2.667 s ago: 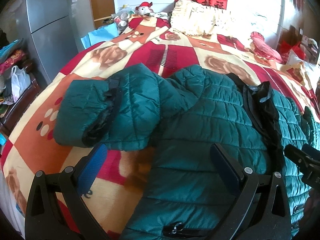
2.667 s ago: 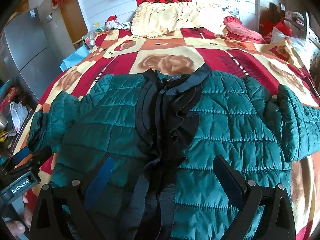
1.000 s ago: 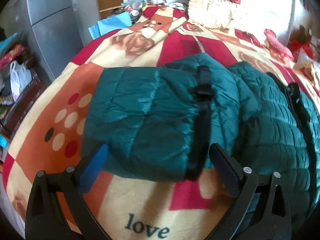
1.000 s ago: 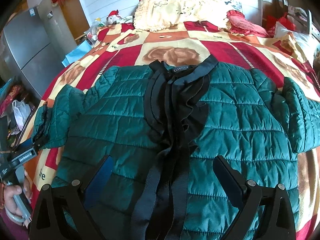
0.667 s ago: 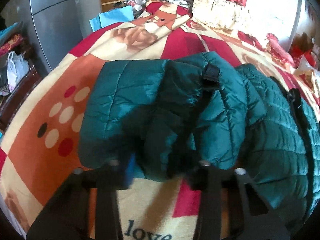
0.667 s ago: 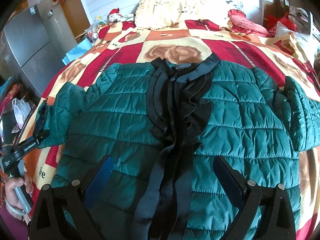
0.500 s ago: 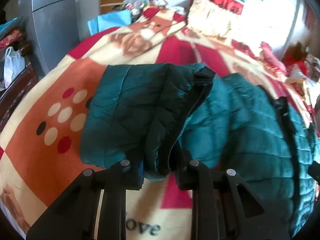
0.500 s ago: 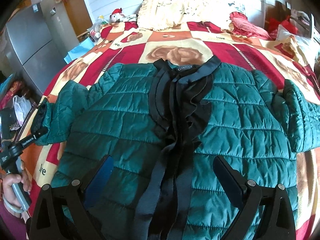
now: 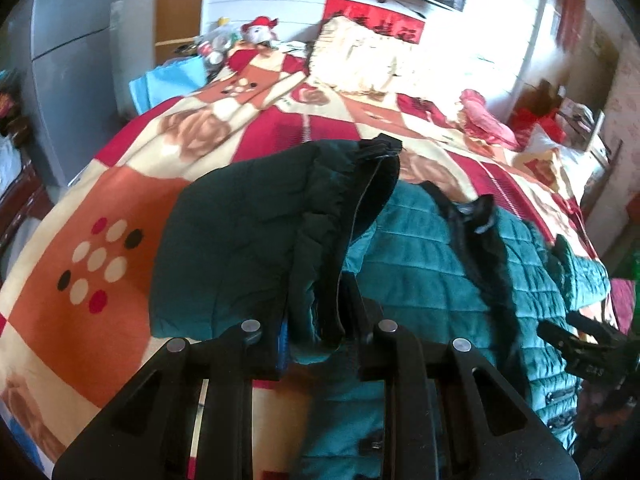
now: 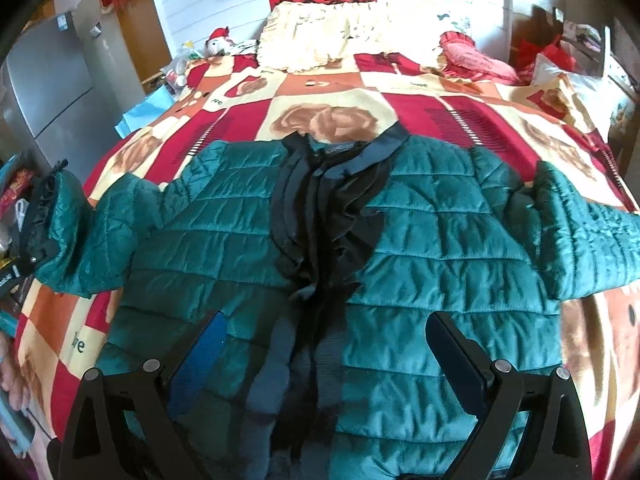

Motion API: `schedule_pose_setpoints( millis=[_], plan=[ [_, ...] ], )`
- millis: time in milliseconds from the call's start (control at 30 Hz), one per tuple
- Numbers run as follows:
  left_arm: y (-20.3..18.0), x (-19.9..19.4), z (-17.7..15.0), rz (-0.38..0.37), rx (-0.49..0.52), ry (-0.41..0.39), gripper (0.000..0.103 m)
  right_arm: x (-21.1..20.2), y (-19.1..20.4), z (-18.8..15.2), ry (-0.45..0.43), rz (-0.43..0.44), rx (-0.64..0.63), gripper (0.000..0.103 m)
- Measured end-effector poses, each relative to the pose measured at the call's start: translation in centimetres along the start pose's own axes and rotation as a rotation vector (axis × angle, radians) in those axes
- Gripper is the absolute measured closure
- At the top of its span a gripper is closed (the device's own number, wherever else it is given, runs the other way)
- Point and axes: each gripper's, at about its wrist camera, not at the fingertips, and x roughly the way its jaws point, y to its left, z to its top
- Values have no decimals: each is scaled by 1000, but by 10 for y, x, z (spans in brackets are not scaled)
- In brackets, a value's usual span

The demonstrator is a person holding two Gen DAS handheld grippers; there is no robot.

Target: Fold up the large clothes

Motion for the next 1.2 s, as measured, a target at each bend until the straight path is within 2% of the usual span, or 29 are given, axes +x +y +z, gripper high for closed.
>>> schedule_pose_setpoints(
  millis=[400,667,933,1200],
  plan=[
    [-70,-6,1,-99,71,9,81,-14,-26,-4,-13,4,46,4],
    [-121,-4,0,-170,129,27,81,-22,-48,-6,-29,-24,91,4],
    [-179,5,-9,-253,193,67,81,-27,-85,-13,-27,-54,151,4],
    [-215,22,-25,-307,214,129,81,-31,-120,-23,-25,-82,224,4]
  ],
)
